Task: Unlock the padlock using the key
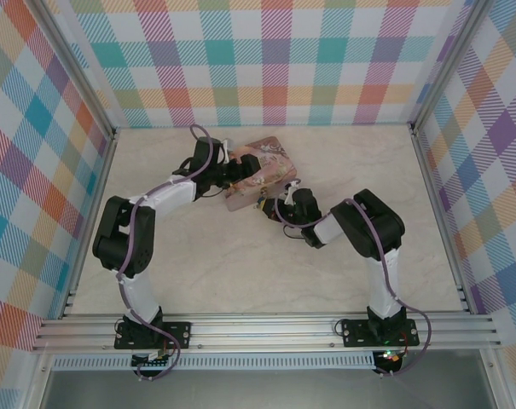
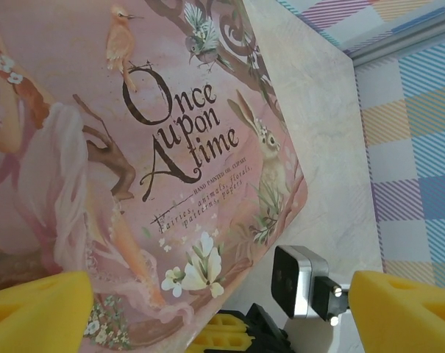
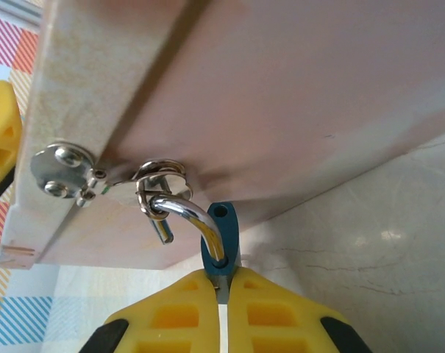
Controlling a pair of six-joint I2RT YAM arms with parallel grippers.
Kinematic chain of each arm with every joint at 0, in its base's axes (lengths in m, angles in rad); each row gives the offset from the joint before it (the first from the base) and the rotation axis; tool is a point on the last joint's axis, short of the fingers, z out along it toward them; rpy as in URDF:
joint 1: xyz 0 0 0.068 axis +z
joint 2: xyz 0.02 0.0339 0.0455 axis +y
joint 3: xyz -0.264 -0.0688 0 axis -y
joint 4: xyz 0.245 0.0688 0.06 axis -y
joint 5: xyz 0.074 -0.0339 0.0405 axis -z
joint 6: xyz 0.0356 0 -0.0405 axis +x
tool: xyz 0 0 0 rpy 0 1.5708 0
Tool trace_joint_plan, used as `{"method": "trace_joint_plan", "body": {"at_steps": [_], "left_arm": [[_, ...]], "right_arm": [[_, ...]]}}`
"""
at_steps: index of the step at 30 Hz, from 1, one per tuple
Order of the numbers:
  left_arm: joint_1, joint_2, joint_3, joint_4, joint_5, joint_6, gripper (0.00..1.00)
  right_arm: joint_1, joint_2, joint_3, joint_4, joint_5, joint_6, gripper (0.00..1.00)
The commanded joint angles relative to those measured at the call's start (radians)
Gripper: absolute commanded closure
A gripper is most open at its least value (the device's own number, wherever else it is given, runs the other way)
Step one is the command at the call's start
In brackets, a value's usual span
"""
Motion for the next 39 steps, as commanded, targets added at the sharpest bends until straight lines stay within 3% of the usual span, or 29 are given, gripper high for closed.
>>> {"method": "trace_joint_plan", "body": {"at_steps": [1,9,26,39], "left_arm": [[-0.003,-0.003,-0.049,-0.031,-0.034,0.018,0.1],[-0.003,0.001,-0.092,-0.009,-0.043,0.012,0.09],[-0.003,-0.004,-0.141,-0.009,-0.064,0.03,0.09],[-0.003,-0.027,-0.199,0.003,-0.066,0.032,0.08]], "right_arm": [[-0.011,-0.031,0.02,-0.138,0.067,0.095,0.92],[-0.011,-0.099,0.067,-0.344,0.099,0.104,0.92],[-0.026,-0.147,0.198,-0.588,0.226,0.155,0.92],[-0.057,-0.187,0.237,-0.714,0.225,0.019,0.92]]}}
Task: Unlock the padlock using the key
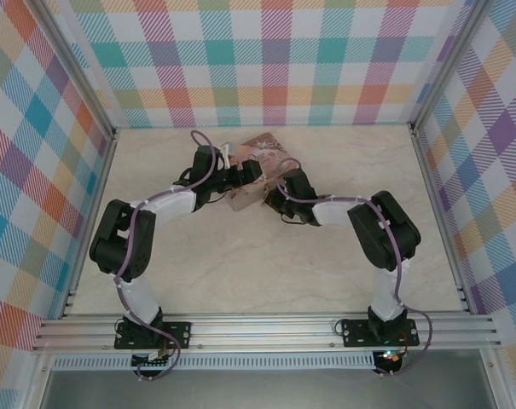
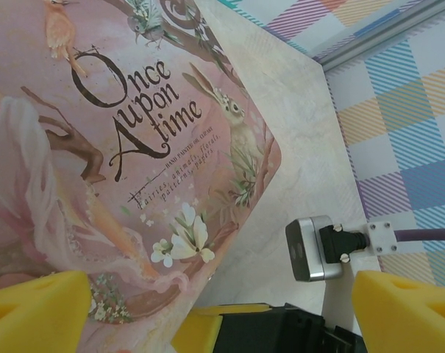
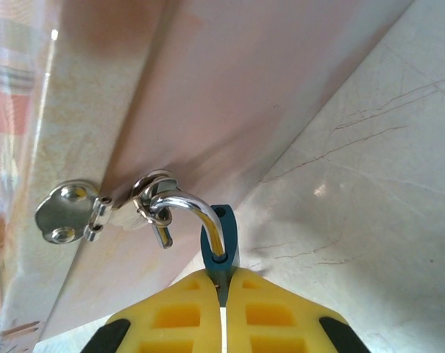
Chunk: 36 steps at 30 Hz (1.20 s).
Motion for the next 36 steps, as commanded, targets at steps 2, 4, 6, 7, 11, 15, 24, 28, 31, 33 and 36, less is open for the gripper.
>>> {"method": "trace_joint_plan", "body": {"at_steps": [2,4,6,7,11,15,24,28,31,33,36], "left_arm": [[0.01,0.003,-0.075,-0.185,-0.059,0.008,0.08],[0.01,-0.012,-0.091,-0.184,-0.056,0.009,0.08],[0.01,-0.028,-0.106,-0.182,-0.052,0.006,0.08],[0.01,-0.036,-0.115,-0.18,-0.049,0.005,0.08],[0.01,-0.058,-0.149,-0.164,-0.038,-0.009,0.07],[0.01,-0.073,-0.175,-0.156,-0.037,-0.014,0.07],[0.01,-0.054,-0.185,-0.147,-0.039,-0.013,0.07],[0.01,-0.048,-0.185,-0.144,-0.041,-0.013,0.07],[0.01,-0.048,-0.184,-0.144,-0.038,-0.012,0.07],[0.01,-0.054,-0.185,-0.148,-0.039,-0.012,0.07],[0.01,-0.073,-0.186,-0.158,-0.045,-0.009,0.06]], "right_arm": [[-0.062,-0.058,0.007,-0.06,0.083,-0.061,0.92],[-0.062,-0.067,0.005,-0.078,0.062,-0.078,0.92],[-0.063,-0.072,-0.002,-0.092,0.046,-0.086,0.92],[-0.062,-0.076,-0.013,-0.09,0.045,-0.088,0.92],[-0.064,-0.062,-0.023,-0.061,0.037,-0.088,0.92],[-0.064,-0.03,0.02,-0.083,0.036,-0.089,0.92],[-0.066,0.016,0.097,-0.125,0.088,-0.066,0.92],[-0.066,0.012,0.102,-0.119,0.097,-0.061,0.92],[-0.066,0.008,0.11,-0.126,0.065,-0.083,0.92],[-0.063,0.001,0.103,-0.128,0.028,-0.09,0.92],[-0.055,-0.022,0.069,-0.145,-0.002,-0.092,0.93]]}}
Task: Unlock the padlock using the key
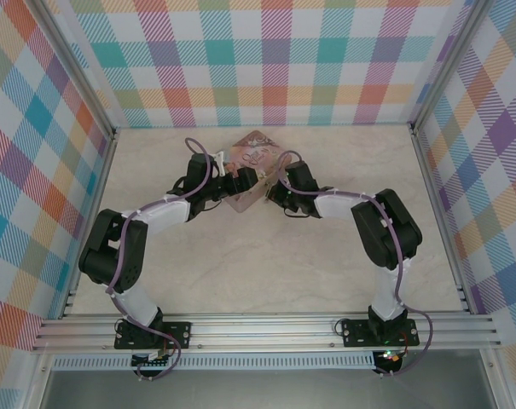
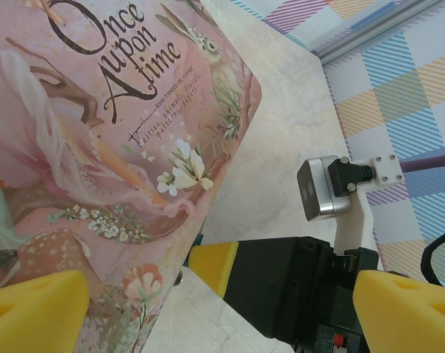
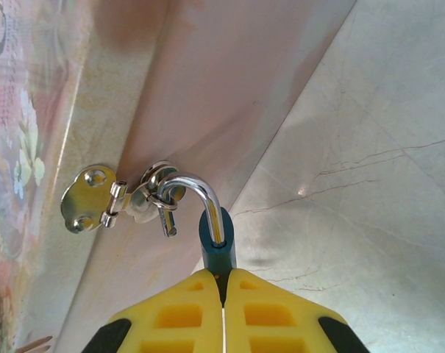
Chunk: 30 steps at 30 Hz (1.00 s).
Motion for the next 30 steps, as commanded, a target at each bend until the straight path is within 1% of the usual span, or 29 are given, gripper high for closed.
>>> {"method": "trace_joint_plan", "body": {"at_steps": [1,7,14,16,21,25,30], "left_arm": [[0.011,0.019,-0.065,-0.191,-0.046,-0.011,0.06],[0.012,-0.027,-0.09,-0.203,-0.048,-0.012,0.06],[0.012,-0.071,-0.121,-0.197,-0.035,-0.024,0.06],[0.012,-0.085,-0.119,-0.197,-0.034,-0.024,0.06],[0.012,-0.136,-0.075,-0.209,-0.024,-0.021,0.06],[0.011,-0.139,-0.015,-0.229,-0.014,-0.02,0.06],[0.007,-0.102,0.059,-0.218,0.006,-0.035,0.06]], "right_arm": [[-0.019,-0.037,-0.024,-0.033,0.013,-0.008,0.93],[-0.009,-0.102,-0.11,-0.04,0.031,0.001,0.93],[-0.008,-0.079,-0.101,-0.027,0.075,0.045,0.93],[-0.009,-0.076,-0.076,-0.055,0.095,0.046,0.93],[0.003,-0.066,-0.007,-0.194,0.133,0.0,0.93],[0.02,-0.049,0.025,-0.273,0.159,-0.038,0.93],[0.027,-0.057,0.002,-0.257,0.161,-0.043,0.93]]}}
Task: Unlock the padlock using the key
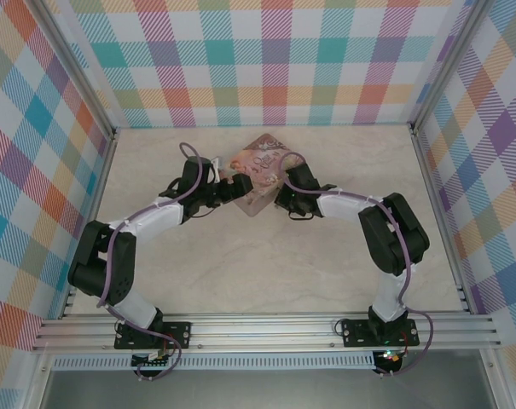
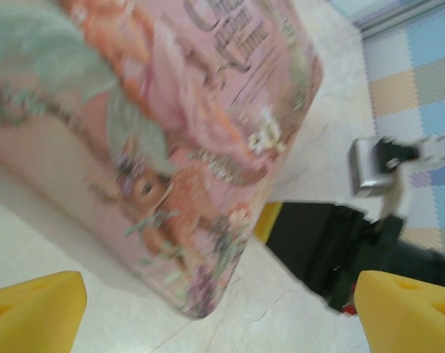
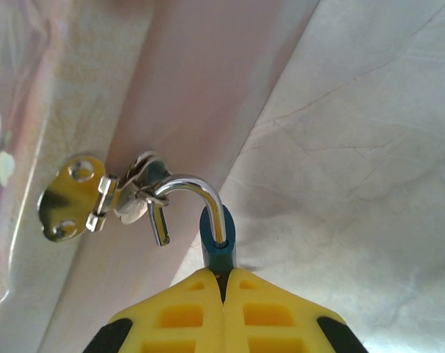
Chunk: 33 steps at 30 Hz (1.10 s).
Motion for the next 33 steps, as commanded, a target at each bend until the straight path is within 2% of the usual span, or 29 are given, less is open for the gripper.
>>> {"method": "trace_joint_plan", "body": {"at_steps": [1,14,23,33], "left_arm": [[0.001,0.017,0.074,0.004,0.025,-0.015,0.06],[-0.083,0.224,0.236,-0.002,0.024,-0.007,0.07],[-0.087,0.24,0.151,-0.021,-0.021,0.009,0.07],[-0.086,0.251,0.088,0.003,-0.027,0.0,0.07]], "right_arm": [[0.007,0.007,-0.006,-0.037,0.026,-0.02,0.93],[0.004,-0.015,-0.011,-0.024,0.038,-0.042,0.93],[-0.04,-0.032,-0.007,0.013,0.032,-0.029,0.93],[-0.077,0.011,0.092,-0.02,0.07,-0.008,0.93]]}}
